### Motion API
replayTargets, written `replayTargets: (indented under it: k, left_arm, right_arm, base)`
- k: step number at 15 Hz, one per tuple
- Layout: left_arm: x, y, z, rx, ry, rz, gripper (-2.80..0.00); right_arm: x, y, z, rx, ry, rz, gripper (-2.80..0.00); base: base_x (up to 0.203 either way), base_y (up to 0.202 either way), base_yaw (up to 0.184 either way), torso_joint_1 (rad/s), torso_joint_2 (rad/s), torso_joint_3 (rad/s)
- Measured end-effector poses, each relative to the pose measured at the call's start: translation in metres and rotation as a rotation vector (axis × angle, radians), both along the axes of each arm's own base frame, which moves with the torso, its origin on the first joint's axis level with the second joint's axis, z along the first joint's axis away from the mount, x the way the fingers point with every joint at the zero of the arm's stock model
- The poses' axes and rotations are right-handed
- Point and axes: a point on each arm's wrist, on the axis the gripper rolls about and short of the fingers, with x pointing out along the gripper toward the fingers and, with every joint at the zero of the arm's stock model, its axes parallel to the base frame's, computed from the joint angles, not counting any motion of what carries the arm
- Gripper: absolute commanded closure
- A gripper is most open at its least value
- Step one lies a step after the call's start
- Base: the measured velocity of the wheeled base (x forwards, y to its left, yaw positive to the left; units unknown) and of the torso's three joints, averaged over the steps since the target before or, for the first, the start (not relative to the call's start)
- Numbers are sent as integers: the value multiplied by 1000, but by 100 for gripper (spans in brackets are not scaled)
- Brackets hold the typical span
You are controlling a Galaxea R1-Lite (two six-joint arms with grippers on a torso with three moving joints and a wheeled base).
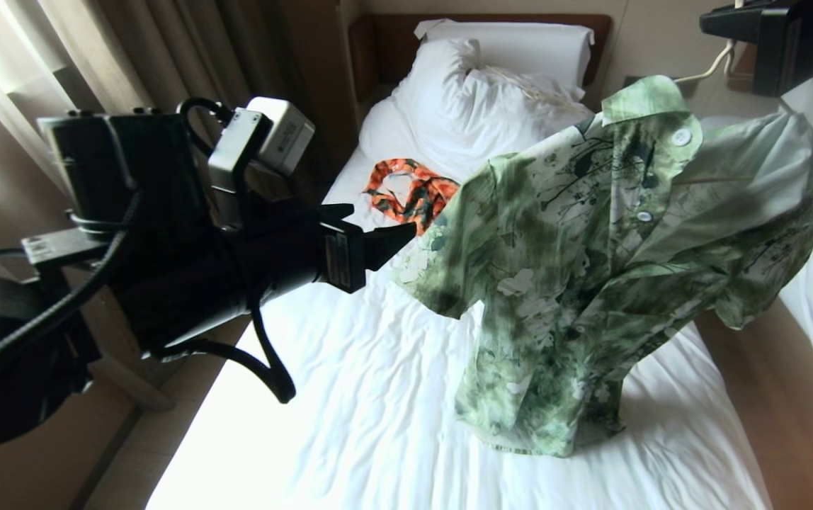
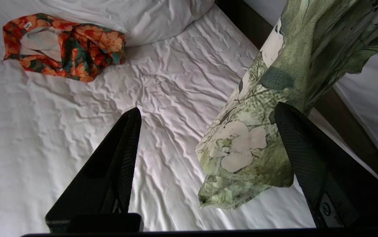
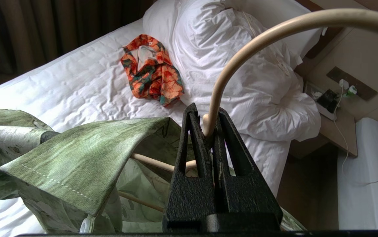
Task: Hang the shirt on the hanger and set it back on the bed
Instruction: Take the clothes hanger out of the clothes
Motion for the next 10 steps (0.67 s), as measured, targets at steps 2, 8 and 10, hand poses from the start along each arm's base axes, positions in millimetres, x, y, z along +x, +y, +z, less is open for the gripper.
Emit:
replayTargets:
  k: [2,8,10]
  left_arm:
    - [6,-13,-2,4,6,-23,-280]
    - [4,-48,-13,31,31,-77,-280]
    - [5,-54,-16,38,36,-79,0]
  right_arm:
    - [1,0,-1,-2,3,0,0]
    - [1,1,0,-1,-2,1,0]
    - [1,1,0,-1,-3,1,0]
  base:
    - [0,0,0,0,0,0]
    - [0,0,0,0,0,0]
    - [0,0,0,0,0,0]
